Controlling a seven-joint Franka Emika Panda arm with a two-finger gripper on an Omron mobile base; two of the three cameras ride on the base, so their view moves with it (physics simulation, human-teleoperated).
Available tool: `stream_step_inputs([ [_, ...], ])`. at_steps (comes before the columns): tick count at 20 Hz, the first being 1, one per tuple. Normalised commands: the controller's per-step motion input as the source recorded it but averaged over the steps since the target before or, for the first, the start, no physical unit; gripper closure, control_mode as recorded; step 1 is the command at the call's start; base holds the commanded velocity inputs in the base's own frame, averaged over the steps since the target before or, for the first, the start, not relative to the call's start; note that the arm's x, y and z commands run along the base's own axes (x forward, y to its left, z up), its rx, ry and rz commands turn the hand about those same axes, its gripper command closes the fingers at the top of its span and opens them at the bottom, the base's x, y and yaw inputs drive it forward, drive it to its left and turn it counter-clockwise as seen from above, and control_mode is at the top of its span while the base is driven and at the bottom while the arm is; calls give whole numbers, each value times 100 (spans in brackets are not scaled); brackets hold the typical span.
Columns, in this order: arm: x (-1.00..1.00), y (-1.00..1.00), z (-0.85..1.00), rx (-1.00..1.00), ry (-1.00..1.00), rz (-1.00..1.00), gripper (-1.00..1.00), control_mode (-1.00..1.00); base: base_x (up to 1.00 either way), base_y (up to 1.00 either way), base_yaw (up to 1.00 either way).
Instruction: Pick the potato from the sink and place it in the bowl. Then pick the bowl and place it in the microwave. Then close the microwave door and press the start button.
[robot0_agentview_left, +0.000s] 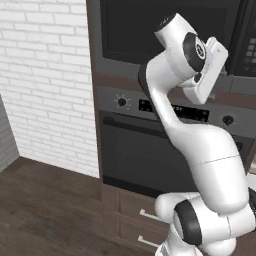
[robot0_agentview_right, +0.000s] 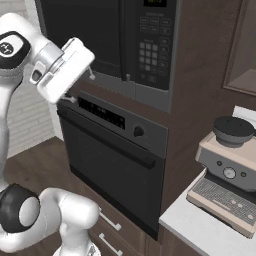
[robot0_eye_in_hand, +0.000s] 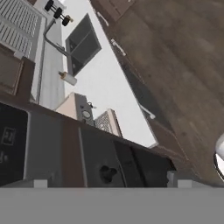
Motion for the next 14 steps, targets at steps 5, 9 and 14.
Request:
stream_step_inputs([
  [5, -100, -40, 0, 0, -6, 18, -100, -100, 0, 0, 0],
  [9, -100, -5, -1, -1, -8, 19, -100, -100, 0, 0, 0],
  [14, -100, 0, -3, -14, 2, 28, -100, -100, 0, 0, 0],
])
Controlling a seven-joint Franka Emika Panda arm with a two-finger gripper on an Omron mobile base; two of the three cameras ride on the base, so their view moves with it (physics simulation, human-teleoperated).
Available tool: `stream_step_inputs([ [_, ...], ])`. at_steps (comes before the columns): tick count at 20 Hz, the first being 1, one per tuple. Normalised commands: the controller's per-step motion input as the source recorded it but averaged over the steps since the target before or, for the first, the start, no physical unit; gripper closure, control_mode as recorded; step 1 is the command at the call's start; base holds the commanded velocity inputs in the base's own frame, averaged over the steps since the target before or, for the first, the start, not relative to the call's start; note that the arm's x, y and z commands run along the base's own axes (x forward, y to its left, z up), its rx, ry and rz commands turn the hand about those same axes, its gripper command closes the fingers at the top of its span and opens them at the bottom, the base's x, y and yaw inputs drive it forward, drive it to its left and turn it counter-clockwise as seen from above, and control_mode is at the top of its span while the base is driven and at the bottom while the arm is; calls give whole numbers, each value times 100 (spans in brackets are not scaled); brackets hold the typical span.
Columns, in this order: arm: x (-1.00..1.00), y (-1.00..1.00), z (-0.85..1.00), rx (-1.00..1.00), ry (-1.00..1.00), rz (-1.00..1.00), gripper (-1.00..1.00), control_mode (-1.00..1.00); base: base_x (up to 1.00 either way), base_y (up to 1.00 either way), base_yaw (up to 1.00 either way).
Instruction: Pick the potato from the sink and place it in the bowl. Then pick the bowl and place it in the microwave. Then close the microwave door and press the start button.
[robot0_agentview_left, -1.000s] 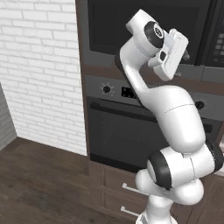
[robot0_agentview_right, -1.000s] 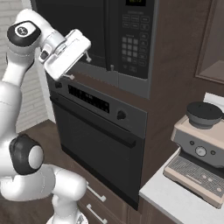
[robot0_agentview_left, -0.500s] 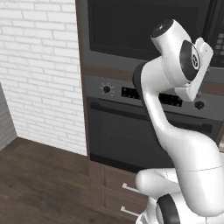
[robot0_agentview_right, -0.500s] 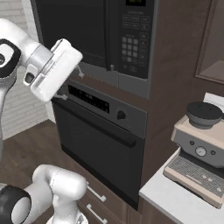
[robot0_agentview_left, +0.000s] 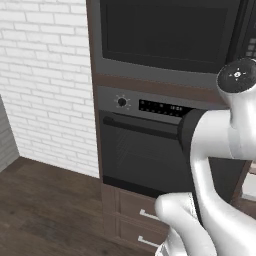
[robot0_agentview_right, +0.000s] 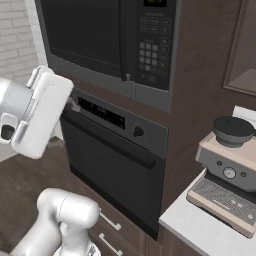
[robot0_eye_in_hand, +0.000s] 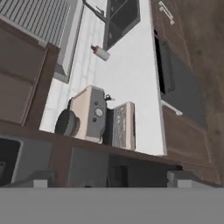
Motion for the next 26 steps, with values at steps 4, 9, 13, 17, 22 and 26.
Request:
stream_step_inputs([
  [4, -76, 0, 0, -32, 23, 40, -100, -100, 0, 0, 0],
  [9, -58, 0, 0, -49, 29, 39, -100, -100, 0, 0, 0],
  [13, -14, 0, 36, -47, 26, 31, -100, -100, 0, 0, 0],
  [17, 8, 0, 25, -44, 19, 14, -100, -100, 0, 0, 0],
  [22, 32, 1, 0, -39, 15, 10, -100, -100, 0, 0, 0],
  [26, 65, 0, -5, -24, 5, 6, -100, -100, 0, 0, 0],
])
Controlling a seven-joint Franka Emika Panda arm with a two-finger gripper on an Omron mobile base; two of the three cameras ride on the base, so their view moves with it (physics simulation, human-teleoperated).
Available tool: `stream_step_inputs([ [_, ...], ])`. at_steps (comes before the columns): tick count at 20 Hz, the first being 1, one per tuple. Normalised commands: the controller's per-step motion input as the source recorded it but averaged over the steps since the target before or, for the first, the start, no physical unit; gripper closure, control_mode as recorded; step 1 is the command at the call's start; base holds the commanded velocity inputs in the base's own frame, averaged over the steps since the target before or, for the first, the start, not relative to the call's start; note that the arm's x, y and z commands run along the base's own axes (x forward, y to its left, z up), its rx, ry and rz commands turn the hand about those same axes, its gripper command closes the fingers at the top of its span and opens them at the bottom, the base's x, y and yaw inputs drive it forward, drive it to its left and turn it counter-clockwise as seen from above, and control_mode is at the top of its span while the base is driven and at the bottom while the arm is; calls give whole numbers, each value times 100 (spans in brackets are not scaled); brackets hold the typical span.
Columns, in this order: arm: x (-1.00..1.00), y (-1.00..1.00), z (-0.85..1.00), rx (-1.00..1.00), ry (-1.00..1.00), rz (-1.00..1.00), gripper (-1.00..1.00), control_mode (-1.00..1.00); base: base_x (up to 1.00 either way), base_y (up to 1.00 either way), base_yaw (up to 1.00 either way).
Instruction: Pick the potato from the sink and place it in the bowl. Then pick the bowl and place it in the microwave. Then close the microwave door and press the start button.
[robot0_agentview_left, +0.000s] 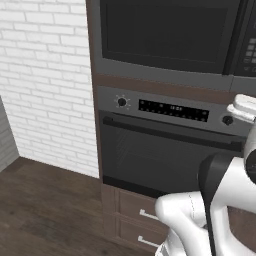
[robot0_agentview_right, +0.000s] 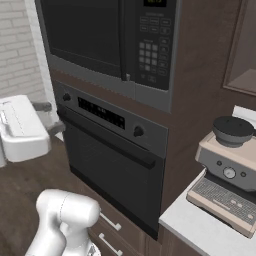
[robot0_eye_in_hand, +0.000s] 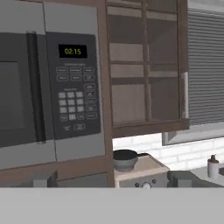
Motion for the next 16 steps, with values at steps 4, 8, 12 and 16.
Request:
stream_step_inputs([
  [4, 73, 0, -26, -17, 0, 15, 100, -100, 0, 0, 0],
  [8, 25, -36, -3, 2, 0, 28, 100, -100, 0, 0, 0],
  [12, 3, -66, 0, 11, -7, 24, 100, -100, 0, 0, 0],
  [16, 4, -21, 0, 3, -3, 1, 100, -100, 0, 0, 0],
])
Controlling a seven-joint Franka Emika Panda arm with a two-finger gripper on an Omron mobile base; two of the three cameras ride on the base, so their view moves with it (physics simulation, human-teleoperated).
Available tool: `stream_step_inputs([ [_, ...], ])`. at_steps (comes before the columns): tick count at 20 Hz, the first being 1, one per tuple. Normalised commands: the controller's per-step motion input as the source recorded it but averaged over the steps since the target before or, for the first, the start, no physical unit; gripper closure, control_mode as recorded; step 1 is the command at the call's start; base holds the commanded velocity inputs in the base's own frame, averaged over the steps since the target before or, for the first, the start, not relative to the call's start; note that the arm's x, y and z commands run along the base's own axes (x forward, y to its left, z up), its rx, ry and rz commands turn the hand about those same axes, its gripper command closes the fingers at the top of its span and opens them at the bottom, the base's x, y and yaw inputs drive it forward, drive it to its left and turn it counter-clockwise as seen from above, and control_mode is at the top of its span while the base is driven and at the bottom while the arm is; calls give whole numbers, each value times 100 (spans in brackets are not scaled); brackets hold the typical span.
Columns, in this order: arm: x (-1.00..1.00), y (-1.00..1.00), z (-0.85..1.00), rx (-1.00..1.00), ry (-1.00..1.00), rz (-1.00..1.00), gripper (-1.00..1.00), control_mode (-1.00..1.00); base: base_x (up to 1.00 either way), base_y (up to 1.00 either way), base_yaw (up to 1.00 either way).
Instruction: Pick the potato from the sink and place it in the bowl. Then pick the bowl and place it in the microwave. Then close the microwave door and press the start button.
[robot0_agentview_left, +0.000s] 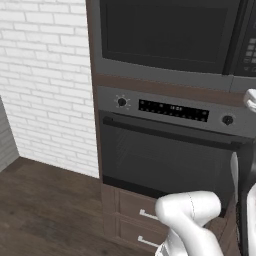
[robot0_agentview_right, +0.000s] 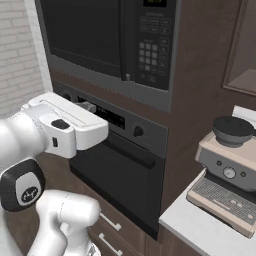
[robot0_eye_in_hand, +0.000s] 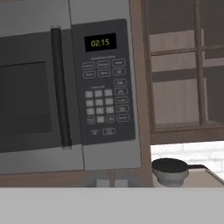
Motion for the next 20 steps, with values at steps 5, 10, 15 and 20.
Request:
stream_step_inputs([
  [5, 43, -4, -1, 1, 3, 0, 100, -100, 0, 0, 0],
  [10, 49, -3, -2, 0, 2, 0, 100, -100, 0, 0, 0],
  [15, 31, -8, 0, 1, 0, 0, 100, -100, 0, 0, 0],
  [20, 16, -28, 4, 6, 0, 0, 100, -100, 0, 0, 0],
])
